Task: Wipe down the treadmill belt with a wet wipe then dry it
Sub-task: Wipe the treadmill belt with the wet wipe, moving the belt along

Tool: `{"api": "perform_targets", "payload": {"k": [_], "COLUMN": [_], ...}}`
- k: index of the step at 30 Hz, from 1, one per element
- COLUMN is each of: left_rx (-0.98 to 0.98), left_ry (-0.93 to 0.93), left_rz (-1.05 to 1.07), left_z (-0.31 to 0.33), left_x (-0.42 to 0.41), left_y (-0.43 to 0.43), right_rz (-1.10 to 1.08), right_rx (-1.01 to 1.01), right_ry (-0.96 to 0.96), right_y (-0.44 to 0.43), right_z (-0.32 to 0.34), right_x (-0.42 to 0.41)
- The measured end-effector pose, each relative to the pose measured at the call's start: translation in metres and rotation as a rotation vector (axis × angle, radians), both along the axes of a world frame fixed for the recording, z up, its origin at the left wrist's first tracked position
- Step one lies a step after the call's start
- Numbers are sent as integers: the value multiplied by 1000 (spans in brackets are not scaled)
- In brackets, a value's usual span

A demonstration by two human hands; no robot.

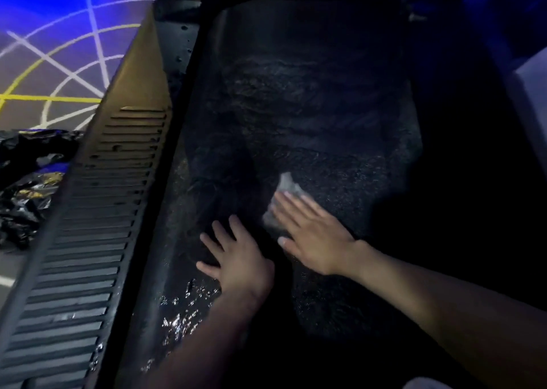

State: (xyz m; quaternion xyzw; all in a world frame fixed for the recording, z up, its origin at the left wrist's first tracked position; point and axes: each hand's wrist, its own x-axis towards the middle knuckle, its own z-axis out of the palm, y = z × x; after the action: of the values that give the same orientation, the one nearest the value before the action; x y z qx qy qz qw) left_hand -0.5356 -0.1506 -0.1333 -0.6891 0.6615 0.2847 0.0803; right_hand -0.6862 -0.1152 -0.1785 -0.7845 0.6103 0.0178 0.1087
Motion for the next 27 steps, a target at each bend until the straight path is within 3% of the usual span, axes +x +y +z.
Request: {"api": "perform_targets", "payload": {"k": [5,8,11,15,19,23,27], "left_rx": [113,190,172,72,-151,53,157], "left_ry": [-46,-77,-148,-231,-161,-69,-113], "left_rz": [-65,-165,-206,-268,-618,-579,-606], "left_z": [-5,-3,-7,-5,-4,-1,-2], "left_x": [-5,1,-2,-3,-11,-24,-23], "left_y": [2,-2,0,2,4,6,10], "right_rz": [18,-181,-46,-207,-9,-219,-297], "right_rx": [83,171,154,156,149,44,26], "right_ry": [62,43,23,34,-16,-271,-147], "right_y": [26,31,33,35,55,57,58], "right_z": [8,13,9,8,12,16,-1], "right_x": [3,1,-7,-33,-18,-14,6]}}
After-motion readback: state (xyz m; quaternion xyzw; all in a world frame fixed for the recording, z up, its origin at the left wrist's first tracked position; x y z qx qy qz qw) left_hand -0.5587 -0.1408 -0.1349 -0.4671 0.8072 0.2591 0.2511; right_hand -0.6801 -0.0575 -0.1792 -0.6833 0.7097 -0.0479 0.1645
